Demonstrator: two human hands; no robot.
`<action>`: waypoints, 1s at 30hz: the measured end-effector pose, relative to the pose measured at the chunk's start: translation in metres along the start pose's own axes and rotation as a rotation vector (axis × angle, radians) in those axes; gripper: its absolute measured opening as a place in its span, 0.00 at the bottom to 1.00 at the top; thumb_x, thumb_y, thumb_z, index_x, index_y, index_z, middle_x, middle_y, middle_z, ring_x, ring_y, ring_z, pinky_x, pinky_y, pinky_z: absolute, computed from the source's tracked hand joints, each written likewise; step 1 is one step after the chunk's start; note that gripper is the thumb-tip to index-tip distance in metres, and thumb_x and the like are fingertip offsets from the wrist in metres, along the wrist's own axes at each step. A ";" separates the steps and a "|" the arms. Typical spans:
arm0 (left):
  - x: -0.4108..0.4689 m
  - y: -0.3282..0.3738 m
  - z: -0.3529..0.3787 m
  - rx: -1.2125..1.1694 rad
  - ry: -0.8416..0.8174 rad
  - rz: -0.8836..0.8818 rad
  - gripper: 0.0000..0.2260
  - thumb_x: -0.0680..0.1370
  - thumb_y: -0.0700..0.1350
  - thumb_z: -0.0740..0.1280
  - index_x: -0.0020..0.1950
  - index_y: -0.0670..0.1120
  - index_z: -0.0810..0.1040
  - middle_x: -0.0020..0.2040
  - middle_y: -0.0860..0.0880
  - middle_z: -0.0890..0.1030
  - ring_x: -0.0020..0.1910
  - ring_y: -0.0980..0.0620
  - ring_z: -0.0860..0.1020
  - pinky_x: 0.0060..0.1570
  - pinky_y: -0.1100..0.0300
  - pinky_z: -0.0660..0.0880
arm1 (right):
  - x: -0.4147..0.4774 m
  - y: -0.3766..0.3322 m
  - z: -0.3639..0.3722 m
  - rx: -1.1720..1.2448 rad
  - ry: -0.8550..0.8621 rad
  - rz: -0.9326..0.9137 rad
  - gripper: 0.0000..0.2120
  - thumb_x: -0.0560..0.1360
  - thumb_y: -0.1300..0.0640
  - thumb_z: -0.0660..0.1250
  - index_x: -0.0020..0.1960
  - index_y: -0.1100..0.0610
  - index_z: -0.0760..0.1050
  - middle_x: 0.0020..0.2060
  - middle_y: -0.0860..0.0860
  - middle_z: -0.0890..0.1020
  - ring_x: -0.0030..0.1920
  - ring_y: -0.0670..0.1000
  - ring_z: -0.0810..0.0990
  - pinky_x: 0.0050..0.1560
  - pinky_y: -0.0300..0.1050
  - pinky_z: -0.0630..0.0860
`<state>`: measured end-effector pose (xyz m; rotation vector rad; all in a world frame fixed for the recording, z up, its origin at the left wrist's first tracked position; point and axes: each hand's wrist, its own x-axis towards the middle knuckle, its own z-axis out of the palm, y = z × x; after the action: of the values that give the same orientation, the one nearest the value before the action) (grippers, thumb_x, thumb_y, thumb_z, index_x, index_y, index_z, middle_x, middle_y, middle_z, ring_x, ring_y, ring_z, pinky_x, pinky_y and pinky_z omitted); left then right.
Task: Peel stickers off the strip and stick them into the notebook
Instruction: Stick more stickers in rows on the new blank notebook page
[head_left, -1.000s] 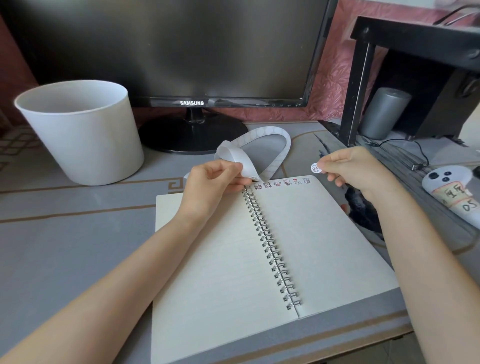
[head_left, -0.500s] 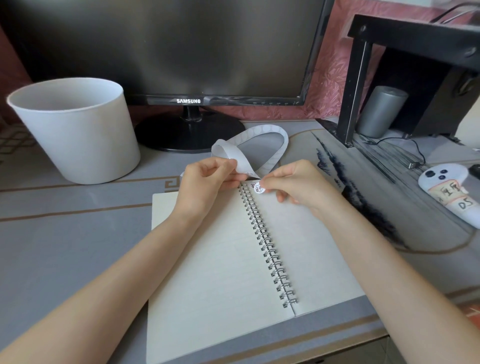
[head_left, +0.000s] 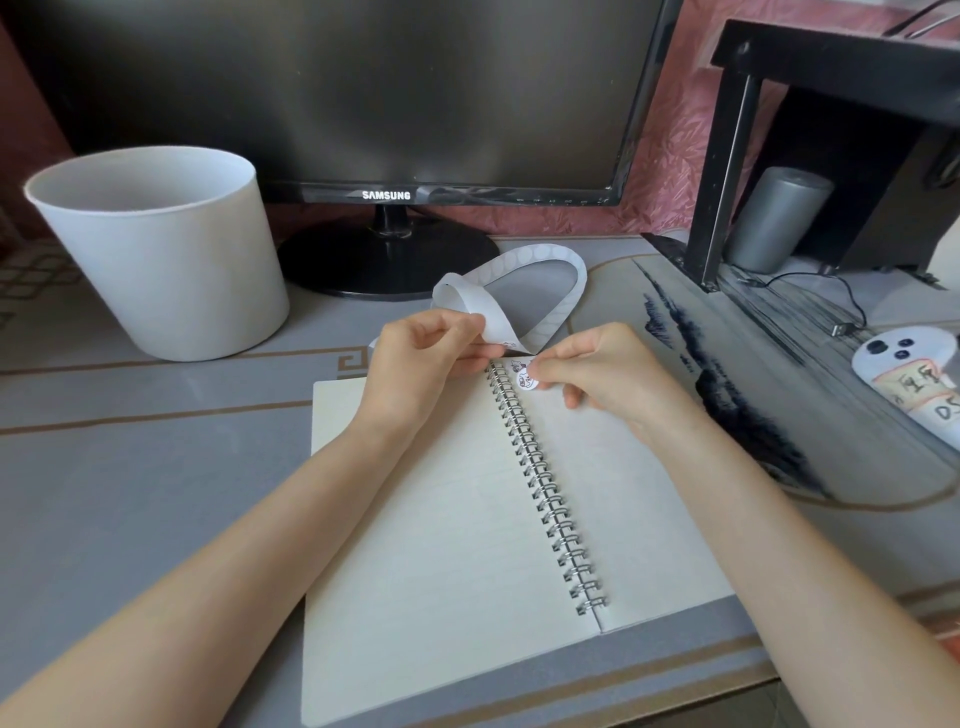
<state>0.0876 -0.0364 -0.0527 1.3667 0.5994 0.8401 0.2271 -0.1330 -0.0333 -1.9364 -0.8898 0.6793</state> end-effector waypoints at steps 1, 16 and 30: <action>0.000 0.000 0.000 0.000 -0.003 0.003 0.07 0.79 0.40 0.65 0.42 0.40 0.79 0.40 0.43 0.84 0.45 0.49 0.84 0.46 0.63 0.79 | 0.000 0.000 0.000 0.001 0.000 -0.004 0.03 0.69 0.60 0.73 0.41 0.59 0.82 0.33 0.52 0.83 0.23 0.44 0.70 0.30 0.33 0.70; -0.001 0.001 0.000 0.009 -0.004 0.004 0.07 0.79 0.40 0.65 0.42 0.40 0.79 0.42 0.40 0.84 0.45 0.48 0.84 0.47 0.63 0.80 | -0.001 0.001 0.006 -0.057 0.045 -0.035 0.02 0.67 0.60 0.73 0.36 0.57 0.81 0.34 0.53 0.84 0.21 0.44 0.71 0.36 0.42 0.71; -0.001 0.001 0.000 0.015 -0.001 -0.002 0.07 0.78 0.40 0.65 0.41 0.41 0.79 0.41 0.42 0.84 0.45 0.49 0.84 0.47 0.62 0.80 | -0.003 -0.002 0.011 -0.182 0.097 -0.051 0.04 0.68 0.59 0.71 0.35 0.53 0.79 0.38 0.55 0.85 0.23 0.46 0.72 0.29 0.37 0.70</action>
<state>0.0871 -0.0376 -0.0521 1.3795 0.6068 0.8346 0.2163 -0.1294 -0.0359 -2.0806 -0.9646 0.4845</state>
